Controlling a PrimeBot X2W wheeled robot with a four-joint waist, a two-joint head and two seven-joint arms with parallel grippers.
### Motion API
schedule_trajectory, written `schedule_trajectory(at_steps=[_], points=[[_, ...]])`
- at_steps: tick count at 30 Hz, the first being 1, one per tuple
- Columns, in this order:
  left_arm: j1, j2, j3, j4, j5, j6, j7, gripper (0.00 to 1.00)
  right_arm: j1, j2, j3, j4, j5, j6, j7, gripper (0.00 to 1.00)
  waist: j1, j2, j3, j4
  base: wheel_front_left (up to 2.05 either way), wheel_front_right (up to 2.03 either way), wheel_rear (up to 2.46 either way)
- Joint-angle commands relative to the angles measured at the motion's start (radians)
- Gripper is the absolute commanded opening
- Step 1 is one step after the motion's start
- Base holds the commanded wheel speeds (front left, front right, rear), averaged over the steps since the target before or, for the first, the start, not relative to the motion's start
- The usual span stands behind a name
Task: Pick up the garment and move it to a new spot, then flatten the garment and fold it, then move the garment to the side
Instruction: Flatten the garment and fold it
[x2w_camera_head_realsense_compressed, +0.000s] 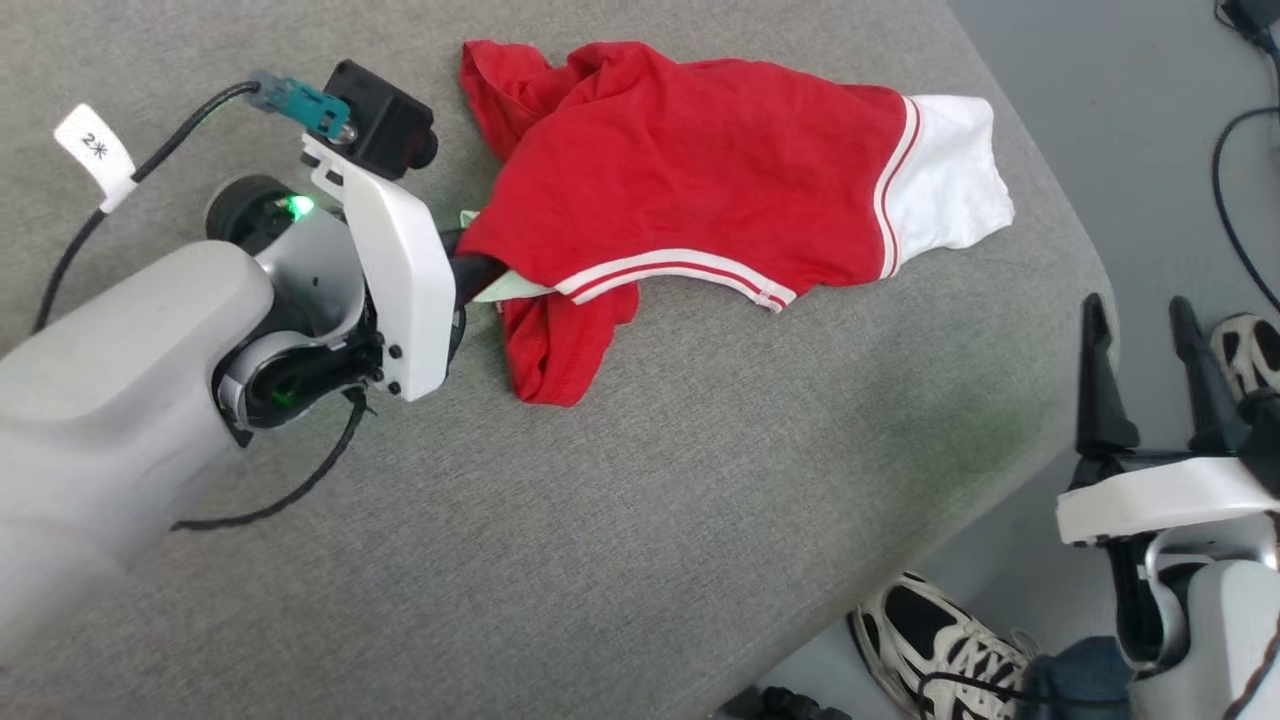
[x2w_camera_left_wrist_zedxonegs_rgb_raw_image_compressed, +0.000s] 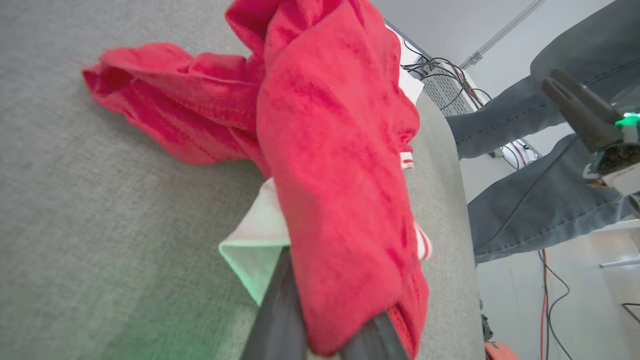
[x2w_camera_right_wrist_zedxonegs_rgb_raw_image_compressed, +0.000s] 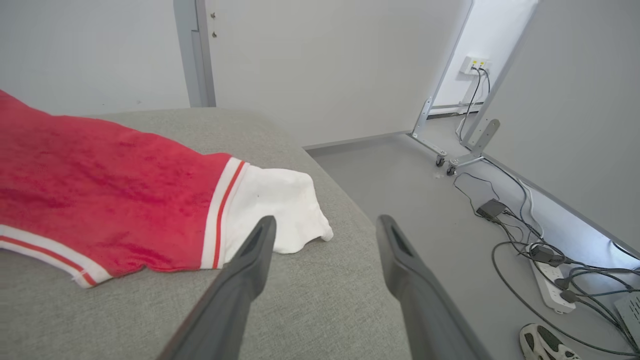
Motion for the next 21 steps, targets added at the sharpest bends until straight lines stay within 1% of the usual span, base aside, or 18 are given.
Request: schedule_trajectory(at_steps=[1,2,6,9,12,13,14,16,19,20,21], points=[[-0.023,0.004,-0.006,-0.007,0.019,0.001,-0.011,0.00,0.006,-0.001,-0.006,-0.008,0.003,-0.002,-0.007,1.00,0.0000,0.0000,-0.011,0.018,0.00,0.00,0.00],[-0.031,0.007,-0.008,-0.010,0.018,0.001,-0.021,0.00,0.009,0.000,-0.012,-0.010,0.000,-0.002,-0.009,1.00,0.0000,0.0000,-0.021,0.033,0.00,0.00,0.00],[-0.085,0.049,-0.018,-0.028,0.051,0.001,-0.071,0.00,0.004,-0.001,-0.016,-0.031,-0.012,-0.002,0.003,1.00,0.0000,0.0000,-0.057,0.099,0.00,0.00,0.00],[-0.120,0.096,-0.026,-0.060,0.092,0.001,-0.123,0.00,-0.008,-0.001,-0.021,-0.048,-0.030,-0.002,0.020,1.00,0.0000,0.0000,-0.087,0.151,0.00,0.00,0.00],[-0.153,0.162,-0.030,-0.099,0.191,0.001,-0.185,0.00,-0.020,-0.001,-0.026,-0.068,-0.050,-0.002,0.045,1.00,0.0000,0.0000,-0.113,0.199,0.00,0.00,0.00],[-0.159,0.179,-0.032,-0.111,0.234,0.001,-0.210,0.00,-0.024,-0.001,-0.030,-0.073,-0.057,-0.002,0.053,1.00,0.0000,0.0000,-0.121,0.214,0.00,0.00,0.00],[-0.158,0.210,-0.035,-0.142,0.343,0.001,-0.248,0.00,-0.033,-0.001,-0.027,-0.085,-0.067,-0.002,0.069,1.00,0.0000,0.0000,-0.133,0.238,0.00,0.00,0.00],[-0.115,0.220,-0.036,-0.178,0.418,0.001,-0.271,0.00,-0.032,-0.001,-0.025,-0.096,-0.073,-0.002,0.087,1.00,0.0000,0.0000,-0.143,0.259,0.00,0.00,0.00],[-0.033,0.244,-0.034,-0.250,0.623,0.002,-0.240,0.00,-0.039,-0.001,-0.019,-0.114,-0.081,-0.002,0.107,1.00,0.0000,0.0000,-0.146,0.277,0.00,0.00,0.00],[0.002,0.252,-0.033,-0.265,0.707,0.002,-0.229,0.00,-0.040,-0.001,-0.016,-0.121,-0.081,-0.002,0.114,1.00,0.0000,0.0000,-0.144,0.280,0.00,0.00,0.00],[0.043,0.257,-0.033,-0.265,0.752,0.002,-0.223,0.00,-0.041,-0.001,-0.014,-0.128,-0.081,-0.002,0.118,1.00,0.0000,0.0000,-0.143,0.281,0.00,0.00,0.00]])
